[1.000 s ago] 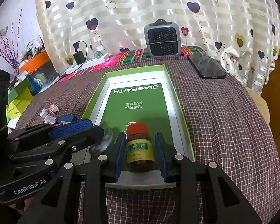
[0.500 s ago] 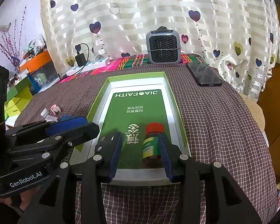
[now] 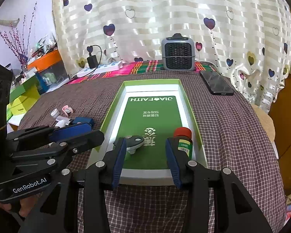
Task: Organize rigid objects
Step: 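Lower the bottle and black holder into the box lid and open both grippers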
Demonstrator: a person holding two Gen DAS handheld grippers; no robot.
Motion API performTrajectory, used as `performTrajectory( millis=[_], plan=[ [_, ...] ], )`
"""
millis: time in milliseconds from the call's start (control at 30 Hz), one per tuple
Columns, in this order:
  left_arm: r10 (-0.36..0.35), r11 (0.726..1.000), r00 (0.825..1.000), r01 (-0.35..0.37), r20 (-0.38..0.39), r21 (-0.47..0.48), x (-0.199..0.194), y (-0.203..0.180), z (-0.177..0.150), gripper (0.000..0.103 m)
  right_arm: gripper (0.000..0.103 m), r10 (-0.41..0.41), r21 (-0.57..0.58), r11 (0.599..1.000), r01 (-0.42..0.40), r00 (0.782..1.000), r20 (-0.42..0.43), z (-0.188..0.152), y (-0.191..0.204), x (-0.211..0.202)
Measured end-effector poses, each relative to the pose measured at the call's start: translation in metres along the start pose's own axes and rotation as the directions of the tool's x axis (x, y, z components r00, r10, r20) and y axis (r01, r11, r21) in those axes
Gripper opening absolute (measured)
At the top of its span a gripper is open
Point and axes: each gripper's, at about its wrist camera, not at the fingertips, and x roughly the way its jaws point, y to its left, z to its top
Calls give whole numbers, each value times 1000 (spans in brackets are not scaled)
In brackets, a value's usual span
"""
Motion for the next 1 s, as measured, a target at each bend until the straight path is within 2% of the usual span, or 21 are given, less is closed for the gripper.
performTrajectory(
  millis=[1000],
  plan=[
    [37,997,999,-37,-10,-64,-21,19,-20,29,43,50,-83,995,-50,999,-10,-7,34,-6]
  ],
)
